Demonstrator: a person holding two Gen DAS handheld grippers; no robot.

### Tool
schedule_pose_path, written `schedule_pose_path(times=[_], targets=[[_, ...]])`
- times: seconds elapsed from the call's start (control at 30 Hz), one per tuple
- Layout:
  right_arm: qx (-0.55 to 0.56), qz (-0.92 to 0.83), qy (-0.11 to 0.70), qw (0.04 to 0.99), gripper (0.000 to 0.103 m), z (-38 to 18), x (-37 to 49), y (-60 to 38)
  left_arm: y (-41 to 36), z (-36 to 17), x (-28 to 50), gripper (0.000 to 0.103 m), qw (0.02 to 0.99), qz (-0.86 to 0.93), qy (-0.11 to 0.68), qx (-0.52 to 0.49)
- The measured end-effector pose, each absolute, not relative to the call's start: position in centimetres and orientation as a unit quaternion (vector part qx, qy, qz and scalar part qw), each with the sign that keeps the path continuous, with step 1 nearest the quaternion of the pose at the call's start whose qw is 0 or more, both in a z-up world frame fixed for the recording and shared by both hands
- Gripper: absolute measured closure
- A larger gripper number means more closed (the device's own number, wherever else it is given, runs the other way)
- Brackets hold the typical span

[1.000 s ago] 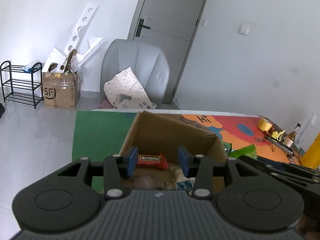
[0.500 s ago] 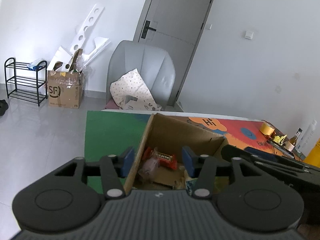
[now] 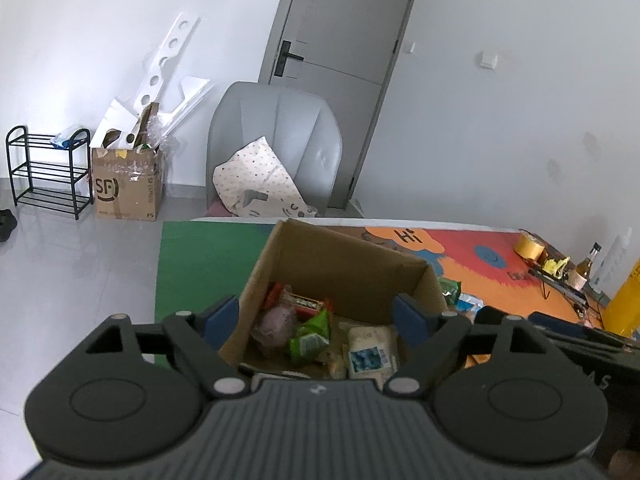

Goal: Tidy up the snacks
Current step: 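Carry both packets over the box and open both tools to drop them, then move both tools back over the snack pile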

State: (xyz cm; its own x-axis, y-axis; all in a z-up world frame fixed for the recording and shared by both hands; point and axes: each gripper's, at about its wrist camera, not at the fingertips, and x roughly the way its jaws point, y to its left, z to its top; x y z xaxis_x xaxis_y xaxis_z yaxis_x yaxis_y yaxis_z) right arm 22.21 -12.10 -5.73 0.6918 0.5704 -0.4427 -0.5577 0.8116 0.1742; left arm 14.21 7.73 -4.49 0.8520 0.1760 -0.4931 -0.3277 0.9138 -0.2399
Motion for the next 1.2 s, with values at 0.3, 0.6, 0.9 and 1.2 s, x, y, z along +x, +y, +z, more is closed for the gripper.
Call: schedule_pose_path(times=[0.3, 0.6, 0.9, 1.2], targets=[[0.021, 0.256, 0.246, 0.935, 0.01, -6.3, 22.5, -15.6, 4.9, -4.4, 14.5, 0.016, 0.953, 0.113, 0.243, -0.139], [0.036, 0.233, 0.251, 0.939, 0.008, -7.1, 22.7, -18.9, 1.8, -4.3, 15.2, 0.016, 0.958, 0.08, 0.246, -0.126], [0.047, 0.212, 0.251, 0.943, 0.008, -7.4, 22.7, -22.0, -1.3, -4.3, 16.1, 0.016, 0.961, 0.051, 0.248, -0.112], [0.06, 0.193, 0.257, 0.945, 0.008, -8.5, 23.3, -24.8, -3.8, -4.7, 17.4, 0.016, 0.96, 0.035, 0.257, -0.101]])
